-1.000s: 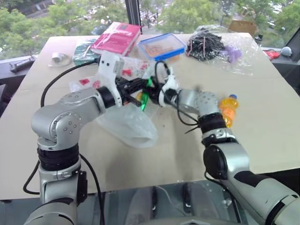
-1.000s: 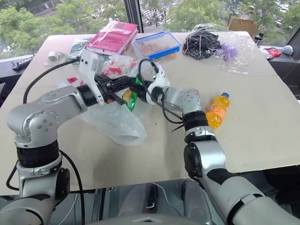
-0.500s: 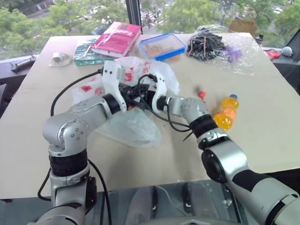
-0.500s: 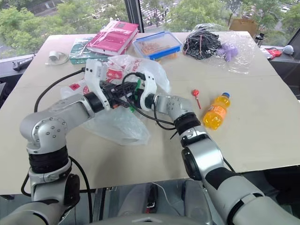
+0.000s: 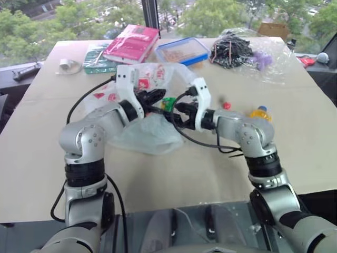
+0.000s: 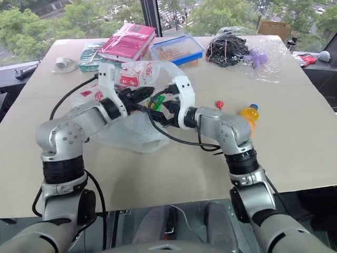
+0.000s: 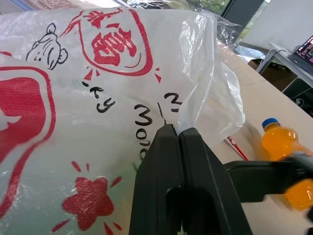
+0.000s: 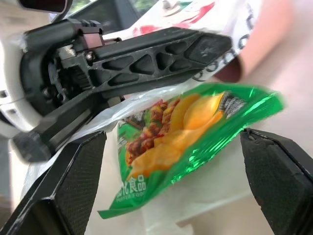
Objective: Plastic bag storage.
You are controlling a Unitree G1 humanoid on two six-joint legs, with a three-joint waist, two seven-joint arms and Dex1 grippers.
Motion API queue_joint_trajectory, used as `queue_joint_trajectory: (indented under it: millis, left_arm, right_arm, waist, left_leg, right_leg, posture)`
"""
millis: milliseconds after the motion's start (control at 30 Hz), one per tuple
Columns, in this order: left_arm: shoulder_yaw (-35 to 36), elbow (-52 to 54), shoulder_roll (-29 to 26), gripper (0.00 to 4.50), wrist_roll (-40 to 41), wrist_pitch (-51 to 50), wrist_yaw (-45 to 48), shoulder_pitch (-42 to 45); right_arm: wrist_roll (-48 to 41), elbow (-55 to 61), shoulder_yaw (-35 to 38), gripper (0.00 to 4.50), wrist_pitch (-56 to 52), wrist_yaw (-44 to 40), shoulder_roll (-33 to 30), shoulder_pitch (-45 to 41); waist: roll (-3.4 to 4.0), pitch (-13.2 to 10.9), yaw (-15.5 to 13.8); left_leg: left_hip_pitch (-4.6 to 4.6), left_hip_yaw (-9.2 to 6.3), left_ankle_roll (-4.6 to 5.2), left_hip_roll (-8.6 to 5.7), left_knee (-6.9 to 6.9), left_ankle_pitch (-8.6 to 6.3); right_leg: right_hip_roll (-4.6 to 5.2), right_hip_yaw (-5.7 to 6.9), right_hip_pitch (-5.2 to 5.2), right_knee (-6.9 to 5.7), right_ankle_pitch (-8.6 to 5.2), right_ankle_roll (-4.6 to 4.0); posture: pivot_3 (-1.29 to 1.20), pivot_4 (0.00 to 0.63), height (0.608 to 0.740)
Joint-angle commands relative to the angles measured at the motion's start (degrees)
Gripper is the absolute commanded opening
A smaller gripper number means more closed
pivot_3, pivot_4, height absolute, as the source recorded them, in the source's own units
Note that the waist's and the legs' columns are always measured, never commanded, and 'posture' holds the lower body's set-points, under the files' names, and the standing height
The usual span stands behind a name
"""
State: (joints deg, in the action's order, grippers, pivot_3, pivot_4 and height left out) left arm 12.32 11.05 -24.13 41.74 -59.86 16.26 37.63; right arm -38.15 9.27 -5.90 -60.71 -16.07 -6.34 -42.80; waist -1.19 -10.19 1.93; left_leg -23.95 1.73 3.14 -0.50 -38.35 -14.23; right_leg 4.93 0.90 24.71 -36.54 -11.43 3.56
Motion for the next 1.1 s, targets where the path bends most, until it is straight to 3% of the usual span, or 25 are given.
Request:
queue_joint_trajectory:
  millis: [33, 200, 300, 500, 633, 733, 967, 1000, 1100]
  left_arm:
    - [-0.2, 0.21, 0.03, 0.0, -0.4, 1.45, 0.84, 1.74]
    - [-0.9, 0.04, 0.29, 0.0, -0.68, 1.63, 0.86, 2.57]
    - [-1.04, 0.4, 0.12, 0.0, -0.75, 1.64, 0.98, 2.69]
    - [-3.36, 2.77, -0.49, 0.0, -1.96, 2.48, 2.15, 2.29]
    - [-3.28, 3.45, -0.58, 0.0, -2.07, 2.46, 2.14, 2.16]
    - [-2.87, 3.9, -0.75, 0.0, -2.14, 2.39, 1.88, 1.92]
    - [-2.04, 4.5, -0.9, 0.0, -2.13, 2.36, 1.46, 1.15]
    - [-2.06, 4.52, -0.85, 0.0, -2.14, 2.4, 1.42, 1.11]
    - [-2.02, 4.52, -0.67, 0.0, -2.08, 2.51, 1.32, 1.14]
  right_arm:
    - [-0.79, 9.88, 3.74, 4.47, -3.44, 2.5, -3.2, 1.0]
    - [1.56, 14.12, 8.31, 4.47, -6.61, 8.55, -6.08, 2.07]
    - [7.13, 12.45, 7.49, 4.47, -6.38, 11.74, -9.63, 2.64]
    - [19.08, -1.96, 0.62, 4.47, 0.58, 12.1, -15.19, 3.85]
    - [21.49, -11.92, 0.96, 4.47, 5.08, 9.85, -13.61, 3.25]
    - [23.38, -18.52, 1.26, 3.63, 8.66, 8.39, -13.63, 2.86]
    - [25.84, -20.07, -0.09, 0.28, 11.63, 3.97, -15.48, 2.64]
    - [26.28, -19.67, -0.47, 0.02, 11.79, 3.42, -15.7, 2.86]
    - [26.99, -15.88, -0.74, 0.02, 12.71, 1.82, -16.32, 4.6]
  waist:
    - [-0.01, 0.0, -0.15]
    - [-0.01, 0.01, -0.56]
    - [-0.01, 0.01, -0.92]
    - [-0.03, 0.01, -1.11]
    - [-0.03, 0.01, -0.97]
    - [-0.04, 0.01, -1.01]
    - [-0.05, 0.02, -1.36]
    - [-0.05, 0.02, -1.34]
    - [-0.05, 0.02, -1.25]
  left_leg:
    - [0.0, 0.0, 0.0, 0.0, 0.0, 0.0]
    - [0.0, 0.01, 0.02, 0.0, -0.01, 0.0]
    - [0.0, 0.04, 0.03, 0.0, -0.01, -0.01]
    - [0.0, 0.11, 0.04, -0.02, -0.01, 0.0]
    - [0.0, 0.15, 0.05, 0.0, -0.01, 0.0]
    - [0.01, 0.16, 0.05, 0.03, 0.0, -0.01]
    - [0.09, 0.11, 0.07, 0.01, -0.12, -0.01]
    - [0.09, 0.11, 0.08, 0.01, -0.12, -0.01]
    - [0.09, 0.1, 0.08, 0.02, -0.1, -0.02]
  right_leg:
    - [0.0, 0.0, 0.0, 0.0, 0.0, 0.0]
    - [0.0, 0.0, -0.01, 0.01, 0.0, 0.0]
    - [-0.01, -0.01, -0.01, 0.01, 0.0, 0.0]
    - [-0.01, -0.05, -0.01, 0.03, 0.0, 0.01]
    - [-0.05, -0.11, -0.01, 0.05, 0.0, 0.01]
    - [-0.07, -0.12, -0.01, 0.06, 0.0, 0.01]
    - [-0.05, -0.09, -0.18, 0.05, 0.01, 0.02]
    - [-0.04, -0.09, -0.18, 0.04, 0.01, 0.02]
    - [-0.05, -0.09, -0.17, 0.05, 0.0, 0.02]
  posture:
    - [0.0, 0.15, 0.74]
    - [0.0, 0.15, 0.74]
    - [0.0, 0.15, 0.74]
    - [0.0, 0.15, 0.74]
    - [0.0, 0.15, 0.74]
    - [0.0, 0.15, 0.74]
    - [0.0, 0.15, 0.74]
    - [0.0, 0.15, 0.74]
    - [0.0, 0.15, 0.74]
